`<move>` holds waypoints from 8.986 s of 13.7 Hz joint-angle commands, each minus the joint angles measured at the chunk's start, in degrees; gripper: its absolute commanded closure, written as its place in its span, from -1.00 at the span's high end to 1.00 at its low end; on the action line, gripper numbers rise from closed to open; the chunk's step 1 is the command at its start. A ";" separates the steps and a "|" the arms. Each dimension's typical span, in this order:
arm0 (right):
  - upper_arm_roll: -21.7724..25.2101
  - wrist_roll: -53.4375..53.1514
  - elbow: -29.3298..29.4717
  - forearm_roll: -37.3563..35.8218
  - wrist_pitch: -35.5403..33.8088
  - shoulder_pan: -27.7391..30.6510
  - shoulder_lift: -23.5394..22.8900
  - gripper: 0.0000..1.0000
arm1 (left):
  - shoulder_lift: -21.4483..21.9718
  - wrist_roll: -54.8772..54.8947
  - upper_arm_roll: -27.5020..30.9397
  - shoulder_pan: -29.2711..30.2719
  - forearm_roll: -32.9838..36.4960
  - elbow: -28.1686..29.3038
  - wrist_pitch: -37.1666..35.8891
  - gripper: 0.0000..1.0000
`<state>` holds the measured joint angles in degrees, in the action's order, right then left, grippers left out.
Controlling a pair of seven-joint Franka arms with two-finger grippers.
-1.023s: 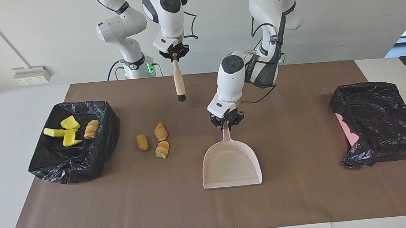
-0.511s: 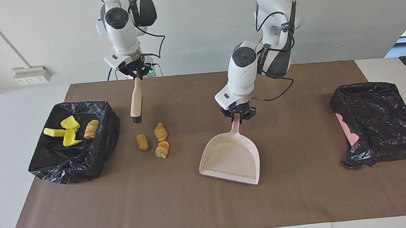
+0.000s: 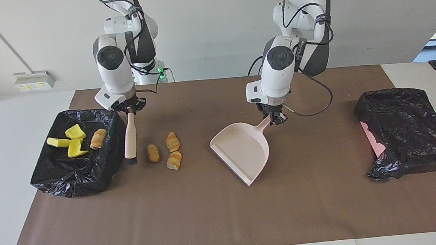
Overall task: Sweep and dump trash in bin
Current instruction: 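Hold the dustpan with the left gripper while the right gripper sweeps nuggets, then sweep the remaining brown nuggets into the dustpan with the right gripper's brush, then carry the loaded dustpan to the black bag with the left gripper, then tip the dustpan over the black bag with the left gripper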
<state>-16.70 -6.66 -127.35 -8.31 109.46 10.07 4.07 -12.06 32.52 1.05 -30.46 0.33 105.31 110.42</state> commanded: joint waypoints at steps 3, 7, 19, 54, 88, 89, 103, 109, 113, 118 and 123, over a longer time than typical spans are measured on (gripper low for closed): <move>-1.06 -5.01 3.51 -0.48 2.42 -0.48 -6.43 -1.00 | 3.35 4.13 -0.25 -3.64 7.58 8.59 7.87 -1.00; -1.23 -6.88 4.39 7.24 3.22 -4.35 -8.55 -1.00 | 4.06 4.14 -0.52 -5.04 7.58 10.62 8.49 -1.00; -2.64 -3.64 8.34 39.31 2.95 -15.60 -11.11 -1.00 | 7.75 3.96 -0.43 -6.19 8.11 17.13 9.55 -1.00; -1.50 -11.89 7.56 24.16 -8.44 -17.89 -3.82 -1.00 | 11.01 -2.28 -0.61 -6.63 11.45 22.75 11.83 -1.00; -3.25 2.79 23.66 8.25 -8.83 -19.38 -24.47 -1.00 | 10.65 -8.70 -0.61 -4.61 10.66 22.66 12.28 -1.00; -3.34 3.14 21.55 12.92 -7.52 -19.47 -23.25 -1.00 | 10.65 -8.70 -0.69 -4.61 10.66 22.66 12.01 -1.00; -2.90 -15.63 17.31 24.84 -11.09 -19.92 -11.57 -1.00 | 11.18 8.34 -0.61 0.57 10.57 21.87 10.25 -1.00; -3.43 -30.95 7.50 24.83 -7.09 -28.60 0.03 -1.00 | 16.62 17.48 0.01 9.52 10.57 19.85 4.81 -1.00; -3.43 -29.38 -3.32 25.36 -0.50 -33.26 2.25 -1.00 | 22.25 30.03 0.01 22.78 10.57 19.07 3.04 -1.00; -3.43 -27.71 -6.60 30.81 1.01 -34.41 2.52 -1.00 | 22.00 33.21 0.10 41.58 10.57 12.65 1.20 -1.00; -3.34 -28.41 -8.97 30.81 6.73 -37.58 0.85 -1.00 | 13.75 48.68 0.10 55.57 11.44 -0.08 3.92 -1.00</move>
<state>-20.26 -35.74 -135.25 21.26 114.69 -26.83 4.19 7.31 78.35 2.13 21.64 10.63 112.50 114.56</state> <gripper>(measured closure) 0.731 0.687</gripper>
